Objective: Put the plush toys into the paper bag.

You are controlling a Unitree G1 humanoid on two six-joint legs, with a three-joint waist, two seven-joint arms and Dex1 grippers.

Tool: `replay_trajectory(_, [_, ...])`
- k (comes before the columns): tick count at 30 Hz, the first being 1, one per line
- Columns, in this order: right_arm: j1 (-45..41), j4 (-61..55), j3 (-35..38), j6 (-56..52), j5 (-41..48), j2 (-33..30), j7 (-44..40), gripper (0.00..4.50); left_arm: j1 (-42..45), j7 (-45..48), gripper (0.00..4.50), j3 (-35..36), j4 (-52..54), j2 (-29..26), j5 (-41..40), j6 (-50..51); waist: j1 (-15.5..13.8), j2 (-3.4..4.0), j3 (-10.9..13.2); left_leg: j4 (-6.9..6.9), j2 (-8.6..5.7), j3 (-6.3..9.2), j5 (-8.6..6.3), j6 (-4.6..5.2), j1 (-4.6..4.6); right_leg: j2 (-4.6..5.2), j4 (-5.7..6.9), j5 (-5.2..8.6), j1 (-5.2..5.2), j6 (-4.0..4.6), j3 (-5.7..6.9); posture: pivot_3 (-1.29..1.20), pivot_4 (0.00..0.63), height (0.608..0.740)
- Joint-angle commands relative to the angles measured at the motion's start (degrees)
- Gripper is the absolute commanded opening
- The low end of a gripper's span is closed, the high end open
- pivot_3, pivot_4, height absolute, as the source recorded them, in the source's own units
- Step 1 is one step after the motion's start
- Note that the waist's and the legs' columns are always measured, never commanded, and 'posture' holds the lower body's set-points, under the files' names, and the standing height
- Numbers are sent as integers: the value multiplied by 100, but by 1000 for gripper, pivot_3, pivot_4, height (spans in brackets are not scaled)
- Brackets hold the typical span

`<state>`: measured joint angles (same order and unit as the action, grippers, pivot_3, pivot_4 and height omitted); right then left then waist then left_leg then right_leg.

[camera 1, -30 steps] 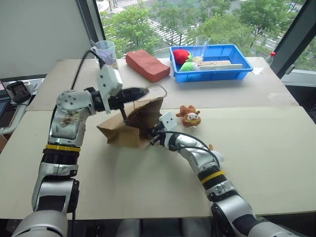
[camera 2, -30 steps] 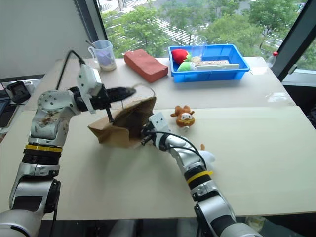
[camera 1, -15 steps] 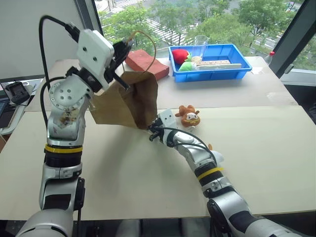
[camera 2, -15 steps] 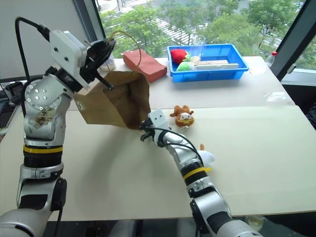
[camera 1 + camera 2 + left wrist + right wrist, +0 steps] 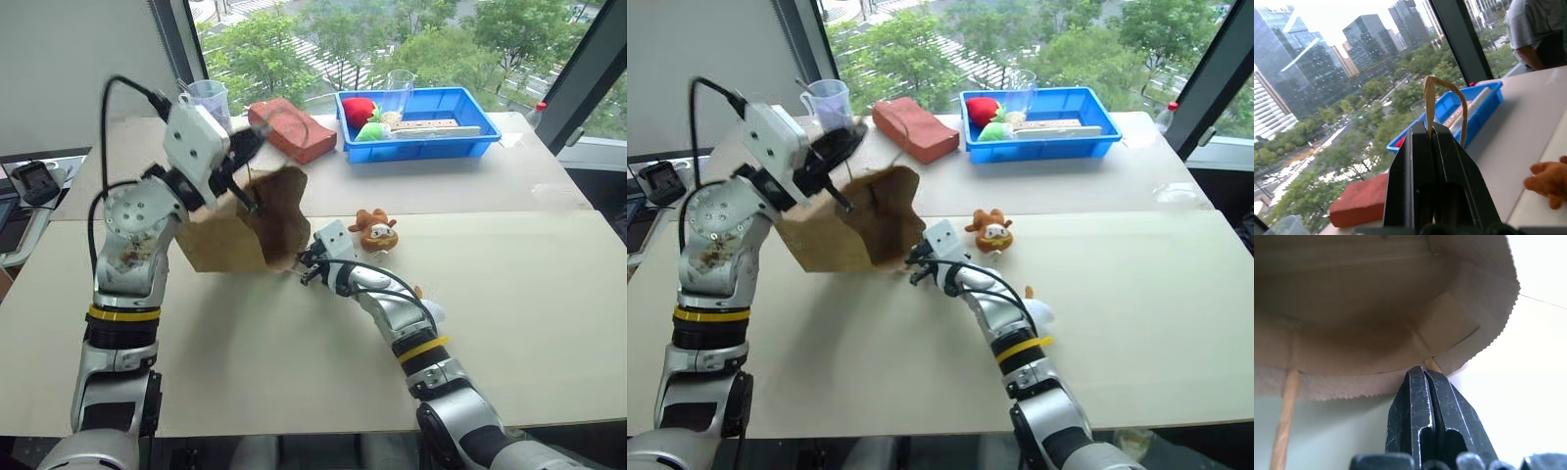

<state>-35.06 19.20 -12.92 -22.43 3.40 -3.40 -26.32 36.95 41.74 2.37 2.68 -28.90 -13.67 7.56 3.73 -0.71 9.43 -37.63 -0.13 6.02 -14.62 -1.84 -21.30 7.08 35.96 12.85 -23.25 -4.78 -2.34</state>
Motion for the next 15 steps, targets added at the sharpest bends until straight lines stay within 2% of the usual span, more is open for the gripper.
replay_trajectory(1, [125, -767, -116, -378, 16, -156, -219, 50, 181, 175, 0, -69, 22, 86, -117, -244, -10, 0, 0, -1, -1, 0, 0, -1, -2, 0, -3, 0, 0, 0, 0, 0, 150, 740])
replay_trajectory(9, [352, -2105, -263, -1356, 135, -644, -584, 50, 326, 704, 0, -426, -275, 458, -172, -570, -5, 0, 0, -1, -1, -1, 0, 0, -2, 0, -6, 0, 1, 0, 0, 0, 150, 740])
replay_trajectory(15, [83, -1903, -375, -1512, 161, -492, -768, 50, 297, 915, 0, -566, -305, 573, -185, -691, 4, 0, 0, -1, -1, -2, 0, 0, -1, 0, -8, 0, 1, 0, -1, 0, 150, 740])
